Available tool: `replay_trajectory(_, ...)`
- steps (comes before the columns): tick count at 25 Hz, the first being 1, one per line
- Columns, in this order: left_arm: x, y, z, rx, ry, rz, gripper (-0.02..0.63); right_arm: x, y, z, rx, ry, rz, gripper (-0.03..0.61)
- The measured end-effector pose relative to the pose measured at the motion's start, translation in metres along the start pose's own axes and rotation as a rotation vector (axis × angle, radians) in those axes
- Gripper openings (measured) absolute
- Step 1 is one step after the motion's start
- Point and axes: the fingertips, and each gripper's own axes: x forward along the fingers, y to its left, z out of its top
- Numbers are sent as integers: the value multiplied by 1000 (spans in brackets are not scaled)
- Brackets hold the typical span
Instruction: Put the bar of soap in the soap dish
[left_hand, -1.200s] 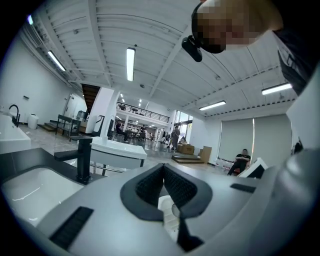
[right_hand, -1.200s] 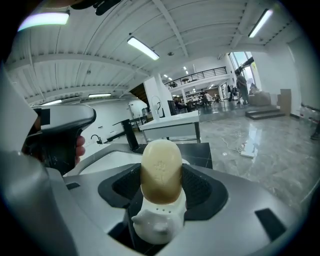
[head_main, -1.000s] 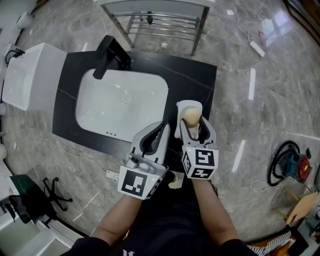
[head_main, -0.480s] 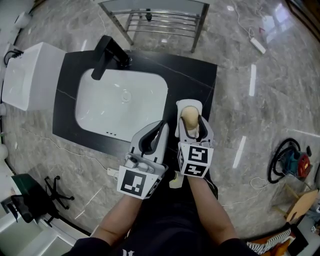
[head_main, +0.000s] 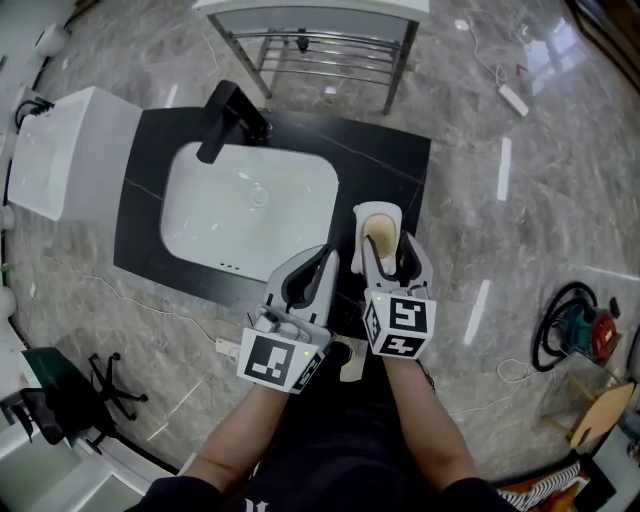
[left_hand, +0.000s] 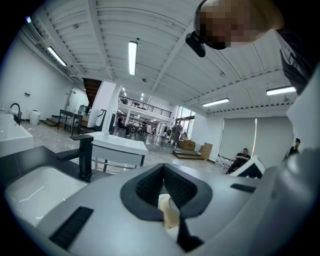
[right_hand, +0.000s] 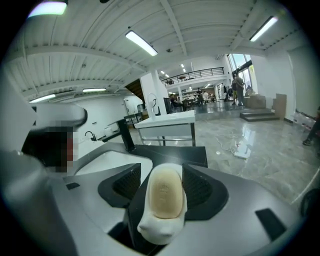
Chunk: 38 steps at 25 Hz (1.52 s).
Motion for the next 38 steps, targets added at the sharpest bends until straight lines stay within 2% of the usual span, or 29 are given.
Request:
replay_trajectory(6,-9,-17,23,-18,13,-25,9,-48,24,63,-56,-117,112,259)
replay_trajectory(7,-10,-21,30,-19,12,-30,9,-56,26,73,-62,-129,122,241)
replay_trajectory(10,-16,-35,49,-17,2,-47,9,-81,34,103,-91,-175,152,116)
replay_trajectory(11,-18,-40,56,-12,-4,-54,9,-89,37,112,-100,-192,164,93)
replay_trajectory(19,-40,-69,115,25,-72,-88,9,-140,63,177,-159,-305,236,27)
replay_trajectory(28,-60,-86,155,45,-131,-96,9,-174,85,202,-204,-348,277,6)
replay_trajectory(38,-77,-99,162,49,-150,-107,8,-195,97,206,-241,-380,278,6)
